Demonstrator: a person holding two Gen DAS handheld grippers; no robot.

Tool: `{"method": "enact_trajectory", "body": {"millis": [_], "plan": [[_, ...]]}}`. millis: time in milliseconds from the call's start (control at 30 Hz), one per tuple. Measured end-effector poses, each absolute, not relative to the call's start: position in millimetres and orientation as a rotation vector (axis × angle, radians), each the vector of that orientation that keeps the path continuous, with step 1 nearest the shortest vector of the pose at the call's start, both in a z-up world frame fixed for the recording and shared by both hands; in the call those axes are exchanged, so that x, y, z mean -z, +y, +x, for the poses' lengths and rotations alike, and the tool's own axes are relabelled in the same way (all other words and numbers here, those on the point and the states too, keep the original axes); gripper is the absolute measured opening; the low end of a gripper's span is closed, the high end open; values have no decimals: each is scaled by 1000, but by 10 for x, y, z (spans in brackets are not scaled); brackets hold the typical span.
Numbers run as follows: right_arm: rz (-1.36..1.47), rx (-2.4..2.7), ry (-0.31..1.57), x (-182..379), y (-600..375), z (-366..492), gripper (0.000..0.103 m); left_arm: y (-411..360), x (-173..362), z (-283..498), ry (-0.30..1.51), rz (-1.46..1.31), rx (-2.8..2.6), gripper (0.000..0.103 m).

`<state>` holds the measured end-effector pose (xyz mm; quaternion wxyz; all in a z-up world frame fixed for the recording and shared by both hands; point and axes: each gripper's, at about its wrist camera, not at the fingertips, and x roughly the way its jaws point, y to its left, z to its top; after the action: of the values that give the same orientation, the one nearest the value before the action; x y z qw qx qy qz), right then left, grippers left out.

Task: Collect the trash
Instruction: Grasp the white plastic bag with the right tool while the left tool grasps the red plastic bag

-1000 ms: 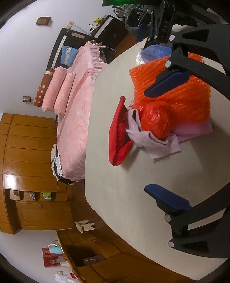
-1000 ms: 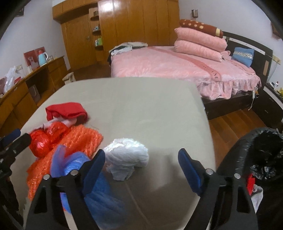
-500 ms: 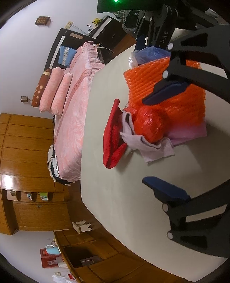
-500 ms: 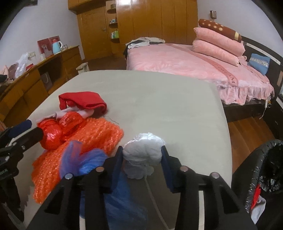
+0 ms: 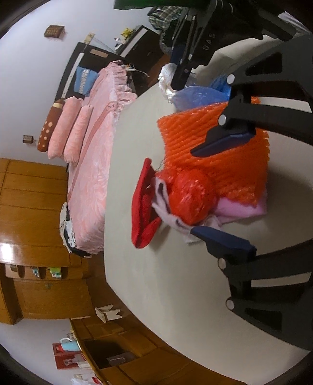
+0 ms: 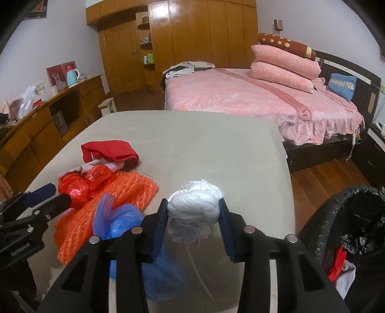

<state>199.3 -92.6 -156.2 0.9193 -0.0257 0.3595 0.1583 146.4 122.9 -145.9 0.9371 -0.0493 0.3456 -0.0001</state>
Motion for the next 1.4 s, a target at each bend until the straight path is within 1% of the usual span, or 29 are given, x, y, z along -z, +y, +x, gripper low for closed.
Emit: {"method": "enact_trajectory", "body": {"millis": [167,200,267,367,433,500,533,567,667,767,1067,1233,1400], "plan": [[-45,-321,749,1599,-948,2012,41,1242,1584,1600,764,-108,2,58],[-45,-321,750,1605,-947,2014,41,1255,1595,1628,767,-113,-3,60],[-45,-320,750,1608,-947,2018,41,1283,1605,1686,772,-126,-3,68],[-45,-317,749,1616,-952,2012,41,1323,1611,1785,777,-136,-3,73],[-46,-314,749,1620,-948,2009,41,1335,1619,1847,781,-132,-9,74],[-48,-311,749,1624,-944,2000,41,1347,1634,1891,790,-133,-8,73],[-47,-310,748,1622,-943,1993,41,1355,1644,1907,794,-135,-7,68],[-46,-310,747,1617,-951,1992,41,1367,1649,1911,797,-138,-5,58],[-43,-312,740,1588,-951,1969,41,1387,1661,1865,796,-134,3,46],[-46,-314,726,1537,-945,1933,41,1372,1612,1783,767,-118,0,42],[-22,-319,684,1309,-988,1801,41,1242,1348,1525,716,-109,29,41],[-19,-322,675,1233,-1022,1724,41,1190,1346,1433,740,-127,51,42],[-25,-323,685,1238,-1038,1674,41,1142,1440,1393,772,-109,51,50]]}}
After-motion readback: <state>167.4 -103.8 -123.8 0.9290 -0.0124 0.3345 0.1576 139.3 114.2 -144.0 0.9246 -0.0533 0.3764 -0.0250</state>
